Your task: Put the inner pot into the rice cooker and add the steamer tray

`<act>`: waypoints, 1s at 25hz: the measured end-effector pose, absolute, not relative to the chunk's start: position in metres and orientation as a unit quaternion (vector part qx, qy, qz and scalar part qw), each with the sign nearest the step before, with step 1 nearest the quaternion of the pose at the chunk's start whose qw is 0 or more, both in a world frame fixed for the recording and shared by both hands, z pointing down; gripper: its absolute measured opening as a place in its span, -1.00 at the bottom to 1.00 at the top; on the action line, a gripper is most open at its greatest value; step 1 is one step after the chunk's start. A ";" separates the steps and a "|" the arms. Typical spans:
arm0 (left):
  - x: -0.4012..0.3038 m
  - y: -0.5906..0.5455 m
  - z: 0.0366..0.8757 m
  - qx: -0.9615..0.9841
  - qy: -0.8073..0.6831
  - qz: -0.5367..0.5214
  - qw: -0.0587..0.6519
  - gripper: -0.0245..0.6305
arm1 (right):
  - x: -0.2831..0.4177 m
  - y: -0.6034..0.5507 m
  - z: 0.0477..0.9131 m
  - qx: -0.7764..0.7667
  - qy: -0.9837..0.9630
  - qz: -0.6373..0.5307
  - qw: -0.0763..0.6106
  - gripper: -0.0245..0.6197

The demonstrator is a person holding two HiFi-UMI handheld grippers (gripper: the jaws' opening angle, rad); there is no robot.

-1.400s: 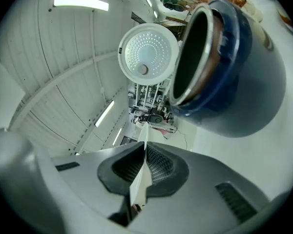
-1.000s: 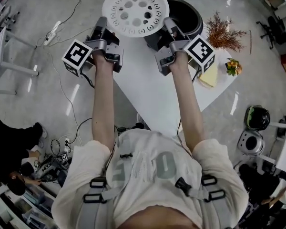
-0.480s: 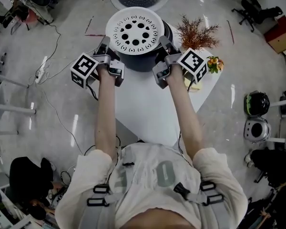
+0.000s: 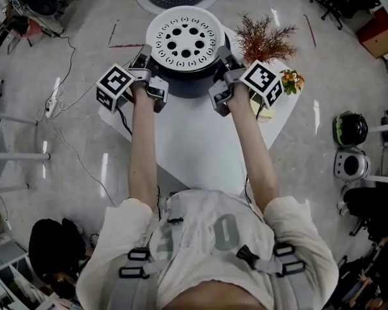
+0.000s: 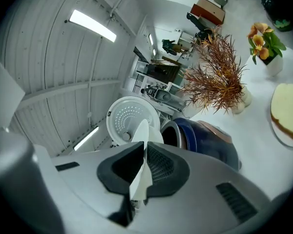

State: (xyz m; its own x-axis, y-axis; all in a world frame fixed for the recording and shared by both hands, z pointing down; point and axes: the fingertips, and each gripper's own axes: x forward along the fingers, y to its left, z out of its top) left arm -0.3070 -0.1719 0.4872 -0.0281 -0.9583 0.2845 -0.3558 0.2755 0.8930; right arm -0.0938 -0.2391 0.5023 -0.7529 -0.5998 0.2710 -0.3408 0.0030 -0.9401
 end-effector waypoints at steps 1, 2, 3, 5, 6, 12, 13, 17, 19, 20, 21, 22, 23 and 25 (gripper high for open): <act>-0.307 -0.173 0.490 0.512 -0.643 -0.313 0.475 -0.84 | -0.094 -0.240 0.505 -0.337 0.701 -0.620 0.102 -0.85; -0.307 -0.173 0.494 0.514 -0.644 -0.306 0.476 -0.84 | -0.094 -0.240 0.507 -0.338 0.701 -0.620 0.100 -0.85; -0.307 -0.173 0.497 0.516 -0.646 -0.297 0.477 -0.84 | -0.094 -0.240 0.509 -0.341 0.701 -0.619 0.098 -0.85; -0.305 -0.174 0.502 0.520 -0.649 -0.281 0.479 -0.83 | -0.093 -0.241 0.514 -0.346 0.700 -0.618 0.094 -0.85; -0.305 -0.174 0.503 0.521 -0.650 -0.277 0.479 -0.83 | -0.093 -0.241 0.516 -0.347 0.699 -0.618 0.092 -0.84; -0.305 -0.178 0.507 0.524 -0.665 -0.246 0.473 -0.83 | -0.093 -0.243 0.526 -0.352 0.702 -0.615 0.069 -0.83; -0.305 -0.179 0.507 0.524 -0.668 -0.238 0.471 -0.83 | -0.093 -0.243 0.527 -0.354 0.705 -0.611 0.062 -0.82; -0.305 -0.180 0.511 0.523 -0.679 -0.214 0.469 -0.83 | -0.094 -0.243 0.527 -0.359 0.715 -0.599 0.044 -0.80; -0.305 -0.179 0.514 0.525 -0.682 -0.201 0.467 -0.83 | -0.094 -0.243 0.529 -0.360 0.717 -0.595 0.038 -0.79; -0.304 -0.179 0.516 0.525 -0.685 -0.195 0.466 -0.83 | -0.094 -0.243 0.530 -0.361 0.719 -0.593 0.035 -0.79; -0.304 -0.179 0.518 0.525 -0.688 -0.187 0.465 -0.83 | -0.093 -0.244 0.531 -0.364 0.720 -0.590 0.032 -0.78; -0.304 -0.180 0.521 0.523 -0.694 -0.177 0.462 -0.83 | -0.092 -0.246 0.532 -0.369 0.721 -0.585 0.030 -0.78; -0.305 -0.181 0.524 0.521 -0.700 -0.166 0.459 -0.83 | -0.090 -0.248 0.533 -0.377 0.723 -0.579 0.027 -0.79; -0.309 -0.181 0.528 0.513 -0.714 -0.145 0.454 -0.83 | -0.087 -0.253 0.532 -0.391 0.729 -0.562 0.023 -0.79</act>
State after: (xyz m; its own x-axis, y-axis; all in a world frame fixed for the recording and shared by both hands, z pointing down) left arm -0.3092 -0.1806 0.5276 -0.0619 -0.8644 0.4989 -0.6007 0.4315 0.6730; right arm -0.0871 -0.2527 0.5318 -0.6928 -0.5956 0.4065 -0.5449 0.0632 -0.8361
